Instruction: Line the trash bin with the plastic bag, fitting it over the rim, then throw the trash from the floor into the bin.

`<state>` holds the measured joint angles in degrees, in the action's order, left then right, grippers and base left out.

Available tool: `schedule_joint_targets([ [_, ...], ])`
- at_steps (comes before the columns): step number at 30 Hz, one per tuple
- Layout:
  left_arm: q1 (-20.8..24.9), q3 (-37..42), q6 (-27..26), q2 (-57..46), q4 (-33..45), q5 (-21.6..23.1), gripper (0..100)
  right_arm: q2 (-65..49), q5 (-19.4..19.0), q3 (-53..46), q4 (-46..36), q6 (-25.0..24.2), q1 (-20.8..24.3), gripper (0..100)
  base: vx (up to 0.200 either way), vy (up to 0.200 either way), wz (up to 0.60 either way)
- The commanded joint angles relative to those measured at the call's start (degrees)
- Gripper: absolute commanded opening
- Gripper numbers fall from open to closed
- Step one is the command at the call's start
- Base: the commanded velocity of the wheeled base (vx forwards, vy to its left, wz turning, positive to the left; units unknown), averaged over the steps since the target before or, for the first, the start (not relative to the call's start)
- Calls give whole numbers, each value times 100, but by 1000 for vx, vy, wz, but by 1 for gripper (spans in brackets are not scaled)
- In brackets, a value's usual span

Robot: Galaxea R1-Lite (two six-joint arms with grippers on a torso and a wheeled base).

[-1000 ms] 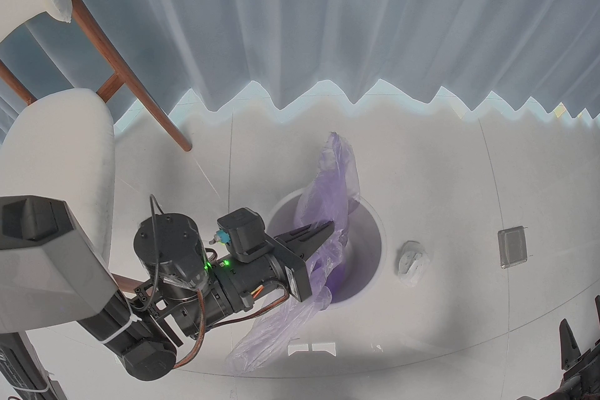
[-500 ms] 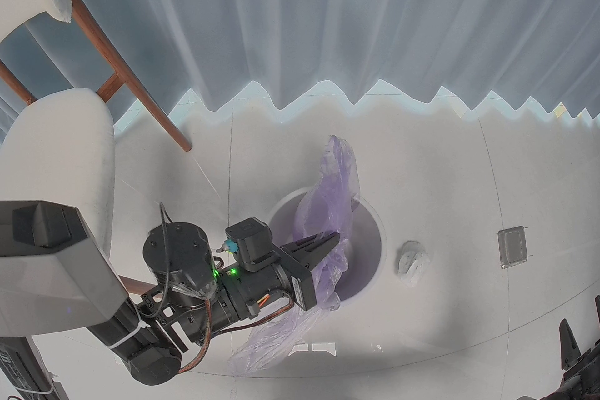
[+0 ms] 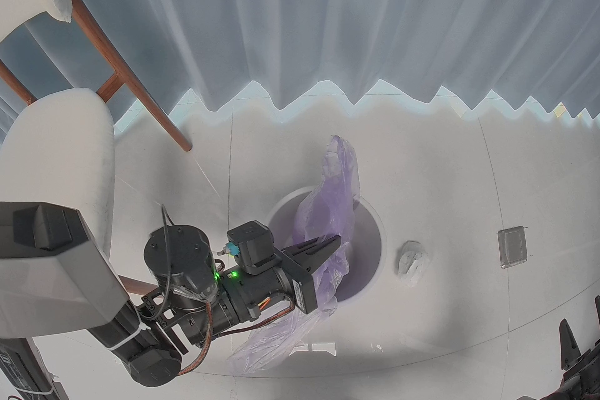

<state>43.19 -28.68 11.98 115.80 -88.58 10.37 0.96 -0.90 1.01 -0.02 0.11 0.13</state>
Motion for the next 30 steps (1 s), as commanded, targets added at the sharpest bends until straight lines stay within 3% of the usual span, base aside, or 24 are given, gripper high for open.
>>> schedule_joint_targets([
  [1,5,12,-47,-5,-2,0,0,-96,-6,-92,2,7,4,100,0,0,0],
  [20,5,3,-91,-13,-2,0,0,-96,-94,-101,46,-72,4,100,0,0,0],
  [23,49,12,-91,-22,-10,0,0,-96,-156,-101,899,-81,4,100,0,0,0],
  [30,75,30,-91,-22,-2,0,0,-96,-244,-101,521,-72,4,100,0,0,0],
])
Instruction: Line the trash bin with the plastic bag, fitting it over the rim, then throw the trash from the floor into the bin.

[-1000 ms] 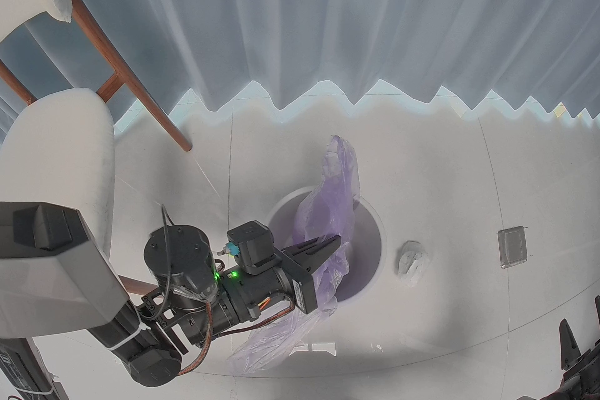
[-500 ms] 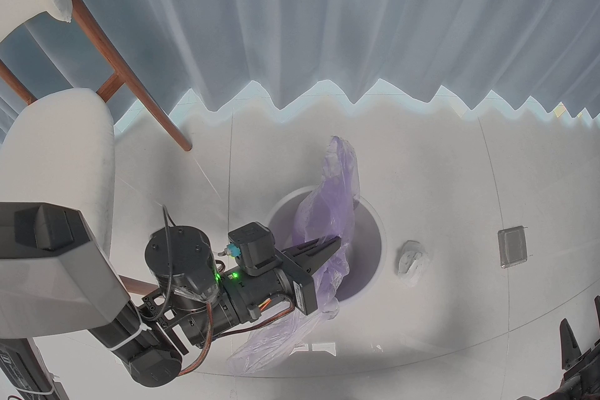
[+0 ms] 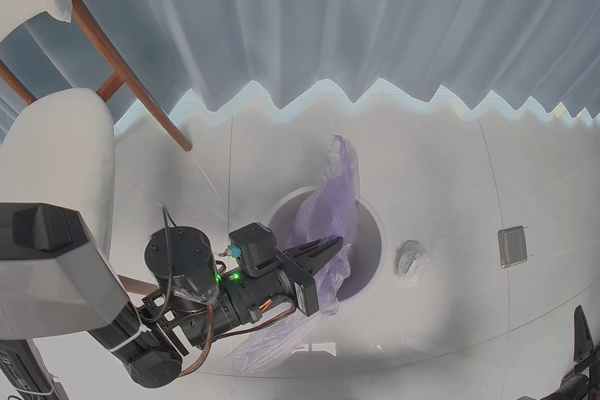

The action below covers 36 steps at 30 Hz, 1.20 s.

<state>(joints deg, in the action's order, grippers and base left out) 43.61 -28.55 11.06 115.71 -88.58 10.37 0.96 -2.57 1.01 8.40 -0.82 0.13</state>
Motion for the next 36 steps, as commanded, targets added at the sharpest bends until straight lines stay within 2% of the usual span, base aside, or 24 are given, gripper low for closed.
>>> schedule_joint_targets([
  [1,25,16,2,-14,-10,0,0,-96,-94,-101,-321,20,4,100,0,0,0],
  [3,16,7,2,-22,-2,0,0,-96,-428,-92,-313,3,4,100,0,0,0],
  [7,25,7,2,-5,-2,0,0,-96,-516,-40,-321,-59,4,100,0,0,0],
  [12,25,7,-7,13,-2,0,0,255,-1052,488,-374,-753,57,100,0,0,0],
  [14,25,7,2,4,-2,0,0,466,-1123,672,-400,-1026,57,100,0,0,0],
  [16,16,7,-7,-5,-2,0,0,572,-1149,716,-418,-1105,57,100,0,0,0],
  [21,8,7,-7,13,-2,0,0,1037,-1553,760,-418,-1342,74,100,0,0,0],
  [22,8,7,-7,13,-2,0,0,1196,-1747,778,-418,-1465,74,100,0,0,0],
  [23,8,7,-7,13,-2,0,0,1196,-1747,778,-418,-1465,74,100,0,0,0],
  [24,-1,7,-7,21,-2,0,0,1459,-1931,795,-427,-1650,74,100,0,0,0],
  [30,-10,7,-7,21,-2,0,0,2119,-1966,874,-409,-1975,74,100,0,0,0],
  [36,-19,16,-16,48,-2,0,0,2681,-2248,1156,-418,-2256,83,100,0,0,0],
])
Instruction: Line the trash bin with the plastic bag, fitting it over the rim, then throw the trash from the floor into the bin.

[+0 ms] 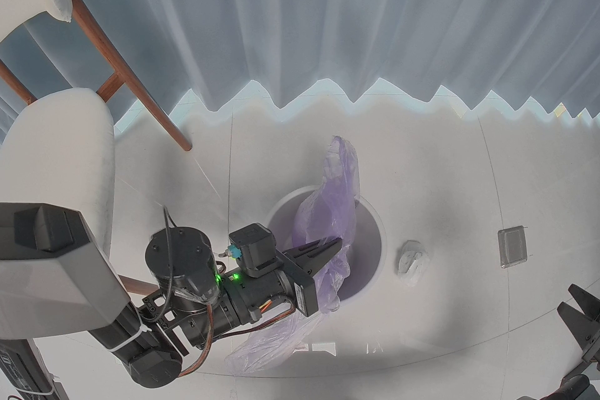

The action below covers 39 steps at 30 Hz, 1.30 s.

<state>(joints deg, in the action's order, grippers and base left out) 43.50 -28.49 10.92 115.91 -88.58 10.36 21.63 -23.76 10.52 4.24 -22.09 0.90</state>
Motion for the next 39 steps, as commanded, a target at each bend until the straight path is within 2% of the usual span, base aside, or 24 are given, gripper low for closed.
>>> schedule_joint_targets([
  [1,-17,10,-2,28,-2,10,0,755,-226,284,-11,-164,15,100,0,0,0],
  [4,-25,10,-2,28,-2,10,0,949,-340,354,-2,-164,15,100,0,0,0],
  [8,-25,10,-2,28,-2,10,0,1239,-920,662,6,-208,253,100,0,0,0],
  [11,-25,72,-11,28,-2,10,0,1467,-1061,811,-11,-296,420,100,0,0,0],
  [18,-104,247,-266,28,-10,10,0,2021,-1078,1057,33,-296,938,100,0,0,0],
  [23,-131,247,-328,37,-10,1,0,2197,-1087,1119,68,-252,1061,100,0,0,0],
  [25,-131,247,-328,37,-10,1,0,2258,-1210,1259,59,-287,1149,100,0,0,0],
  [26,-122,256,-328,37,-10,1,0,2329,-1395,1400,42,-331,1219,100,0,0,0],
  [39,-61,239,-345,-121,-10,10,0,3392,-1491,2086,244,-445,1255,100,0,0,0],
])
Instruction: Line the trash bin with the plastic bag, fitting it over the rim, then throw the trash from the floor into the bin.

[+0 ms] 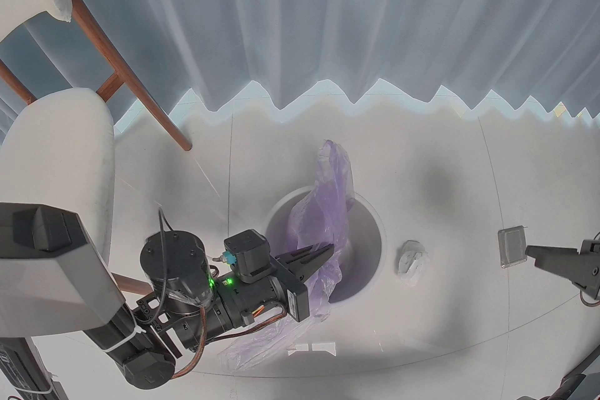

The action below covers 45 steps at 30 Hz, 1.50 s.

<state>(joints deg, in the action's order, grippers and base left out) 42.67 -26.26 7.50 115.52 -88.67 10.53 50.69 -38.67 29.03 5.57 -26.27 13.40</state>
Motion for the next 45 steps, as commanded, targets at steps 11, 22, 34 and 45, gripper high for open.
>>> schedule_joint_targets([
  [11,22,7,-3,-64,-1,-95,0,996,0,341,278,-168,5,100,0,0,0],
  [22,40,33,-3,-29,-1,-104,0,1057,0,411,418,-168,181,100,0,0,0],
  [34,75,42,-3,-38,-1,-104,0,1681,0,420,972,-546,190,100,0,0,0],
  [45,93,51,-11,-21,-1,-104,0,1839,0,604,1095,-1152,190,100,0,0,0],
])
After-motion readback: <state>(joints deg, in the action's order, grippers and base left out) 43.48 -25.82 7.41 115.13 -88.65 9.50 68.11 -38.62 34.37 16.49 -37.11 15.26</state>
